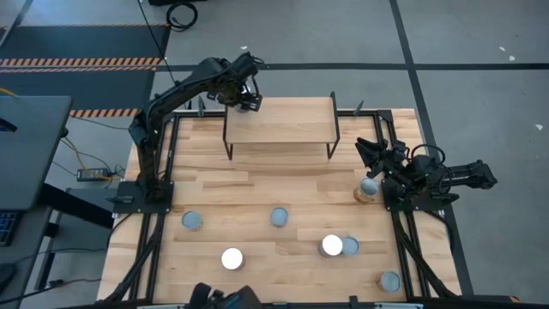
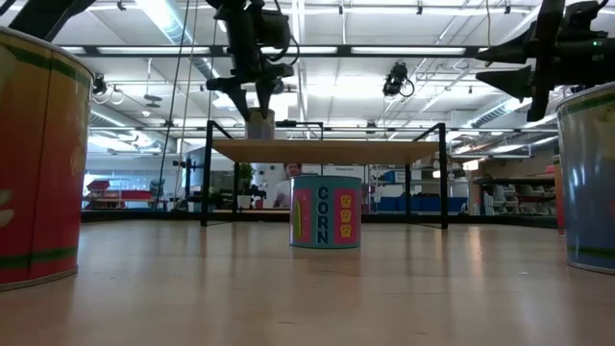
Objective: Pick and place cans onto a shelf
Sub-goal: Put the top canned peaches on the shelf, then put the canned peaches on the shelf
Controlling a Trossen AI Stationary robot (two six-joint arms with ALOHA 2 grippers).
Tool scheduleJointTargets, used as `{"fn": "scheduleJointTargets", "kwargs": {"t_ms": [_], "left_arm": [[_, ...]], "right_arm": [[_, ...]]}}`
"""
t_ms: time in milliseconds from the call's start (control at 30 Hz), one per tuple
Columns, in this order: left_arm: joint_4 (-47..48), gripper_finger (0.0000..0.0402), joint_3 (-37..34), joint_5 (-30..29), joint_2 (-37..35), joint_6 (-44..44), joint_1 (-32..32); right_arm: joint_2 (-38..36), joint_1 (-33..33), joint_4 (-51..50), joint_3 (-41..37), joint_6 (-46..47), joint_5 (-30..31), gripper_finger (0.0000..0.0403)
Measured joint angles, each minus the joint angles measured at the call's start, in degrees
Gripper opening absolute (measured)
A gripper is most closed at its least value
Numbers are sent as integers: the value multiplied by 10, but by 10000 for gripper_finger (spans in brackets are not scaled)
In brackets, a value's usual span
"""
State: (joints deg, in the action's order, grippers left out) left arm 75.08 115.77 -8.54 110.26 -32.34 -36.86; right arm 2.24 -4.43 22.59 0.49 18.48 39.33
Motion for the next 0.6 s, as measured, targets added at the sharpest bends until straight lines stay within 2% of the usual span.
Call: {"fn": "scheduleJointTargets", "kwargs": {"t_ms": [200, 300, 400, 600], "left_arm": [[16, 201, 1, 49, -13, 18, 10], [11, 201, 2, 61, -35, 20, 35], [-4, 201, 2, 61, -60, 44, 71], [-34, 201, 2, 58, -93, 113, 181]], "right_arm": [[0, 0, 0, 0, 1, -1, 174], [0, 0, 6, 0, 39, -5, 174], [0, 0, 14, 0, 79, -5, 174], [4, -5, 3, 9, 52, -18, 174]]}}
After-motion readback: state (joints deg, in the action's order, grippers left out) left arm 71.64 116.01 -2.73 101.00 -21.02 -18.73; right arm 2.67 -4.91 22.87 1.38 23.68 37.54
